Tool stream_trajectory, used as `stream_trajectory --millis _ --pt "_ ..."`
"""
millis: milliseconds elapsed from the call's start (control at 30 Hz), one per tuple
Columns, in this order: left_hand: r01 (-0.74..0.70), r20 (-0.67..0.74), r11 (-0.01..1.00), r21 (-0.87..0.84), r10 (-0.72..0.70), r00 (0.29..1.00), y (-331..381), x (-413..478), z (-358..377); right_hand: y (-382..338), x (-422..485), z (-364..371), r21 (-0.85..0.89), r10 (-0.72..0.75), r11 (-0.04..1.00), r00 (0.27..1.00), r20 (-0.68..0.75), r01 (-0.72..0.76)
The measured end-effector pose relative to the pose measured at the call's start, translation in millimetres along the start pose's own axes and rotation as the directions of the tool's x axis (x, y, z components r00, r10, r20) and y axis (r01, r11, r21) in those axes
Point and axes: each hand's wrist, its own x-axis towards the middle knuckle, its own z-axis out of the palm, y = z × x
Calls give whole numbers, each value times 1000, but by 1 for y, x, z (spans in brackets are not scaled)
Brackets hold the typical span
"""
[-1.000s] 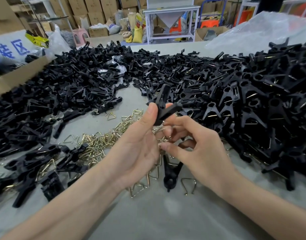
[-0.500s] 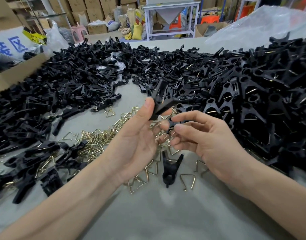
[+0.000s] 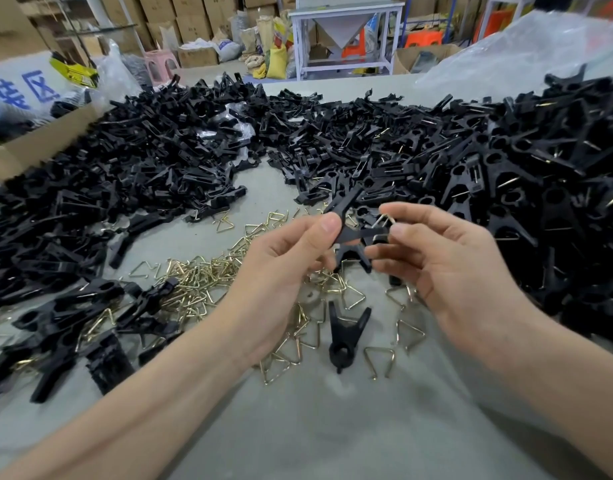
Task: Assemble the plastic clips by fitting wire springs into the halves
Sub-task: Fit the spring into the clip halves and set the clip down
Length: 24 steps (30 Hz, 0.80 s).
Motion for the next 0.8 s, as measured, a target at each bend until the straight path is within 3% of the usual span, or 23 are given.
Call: stream_trajectory --millis 267,467,600,700,800 --pt "-105 -17 971 215 112 994 -4 1 -1 -7 -11 3 -244 -191 949 980 62 201" --pt "-160 66 944 289 147 987 0 -2 2 -6 -13 3 -271 -228 932 970 83 242" --pt "-176 72 959 221 164 984 -3 -1 4 -3 -11 2 -318 -218 916 969 116 244" --pt "-135 44 987 84 132 990 -3 -2 6 -7 -6 0 -246 -225 941 972 65 235" --pt "-105 60 994 0 105 993 -2 -2 7 -11 -4 -1 -194 -182 960 978 104 200"
